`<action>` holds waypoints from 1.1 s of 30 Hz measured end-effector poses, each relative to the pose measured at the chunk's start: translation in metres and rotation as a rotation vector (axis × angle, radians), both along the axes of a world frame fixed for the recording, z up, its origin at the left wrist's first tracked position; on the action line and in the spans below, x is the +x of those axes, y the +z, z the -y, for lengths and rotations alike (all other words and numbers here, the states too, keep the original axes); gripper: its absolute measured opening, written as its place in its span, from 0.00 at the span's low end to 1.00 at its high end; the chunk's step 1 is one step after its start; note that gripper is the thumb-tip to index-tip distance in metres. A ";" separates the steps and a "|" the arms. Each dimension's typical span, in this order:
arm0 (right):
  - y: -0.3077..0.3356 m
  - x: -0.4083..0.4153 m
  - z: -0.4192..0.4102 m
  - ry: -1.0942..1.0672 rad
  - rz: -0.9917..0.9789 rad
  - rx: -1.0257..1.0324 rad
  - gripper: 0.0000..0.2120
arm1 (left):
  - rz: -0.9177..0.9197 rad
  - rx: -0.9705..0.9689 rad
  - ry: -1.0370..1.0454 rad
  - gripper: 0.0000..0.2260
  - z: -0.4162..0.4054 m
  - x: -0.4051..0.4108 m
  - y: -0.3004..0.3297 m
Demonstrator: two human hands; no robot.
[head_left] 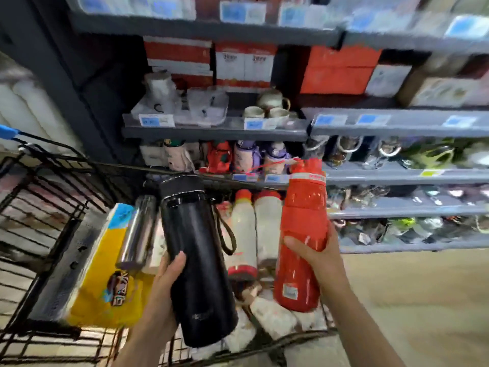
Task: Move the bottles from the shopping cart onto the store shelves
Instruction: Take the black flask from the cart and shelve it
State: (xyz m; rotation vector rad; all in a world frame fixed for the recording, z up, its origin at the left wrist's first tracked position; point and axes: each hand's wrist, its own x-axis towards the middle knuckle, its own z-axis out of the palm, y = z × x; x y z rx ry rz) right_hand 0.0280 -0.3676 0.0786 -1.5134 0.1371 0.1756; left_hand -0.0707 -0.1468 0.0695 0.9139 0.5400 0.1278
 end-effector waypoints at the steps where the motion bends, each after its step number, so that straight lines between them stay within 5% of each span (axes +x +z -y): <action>1: 0.004 -0.002 0.028 -0.009 0.016 0.021 0.41 | 0.034 -0.037 -0.036 0.25 0.027 0.004 0.004; 4: 0.018 -0.008 0.115 -0.050 0.065 0.032 0.46 | 0.089 -0.084 -0.135 0.25 0.111 0.018 0.011; 6: 0.029 -0.014 0.172 -0.085 0.095 0.012 0.47 | 0.115 -0.100 -0.196 0.42 0.166 0.030 0.013; 10: 0.063 -0.020 0.268 -0.174 0.150 0.008 0.45 | 0.108 -0.147 -0.301 0.53 0.270 0.061 0.031; 16: 0.097 -0.006 0.351 -0.333 0.268 0.020 0.38 | 0.113 -0.168 -0.424 0.27 0.374 0.101 0.069; 26: 0.132 0.085 0.441 -0.420 0.421 -0.043 0.41 | 0.289 -0.111 -0.419 0.56 0.456 0.220 0.092; 31: 0.158 0.176 0.466 -0.384 0.520 -0.057 0.40 | 0.419 -0.080 -0.397 0.43 0.476 0.307 0.117; 33: 0.177 0.217 0.472 -0.354 0.561 -0.054 0.39 | 0.460 -0.083 -0.363 0.46 0.481 0.342 0.132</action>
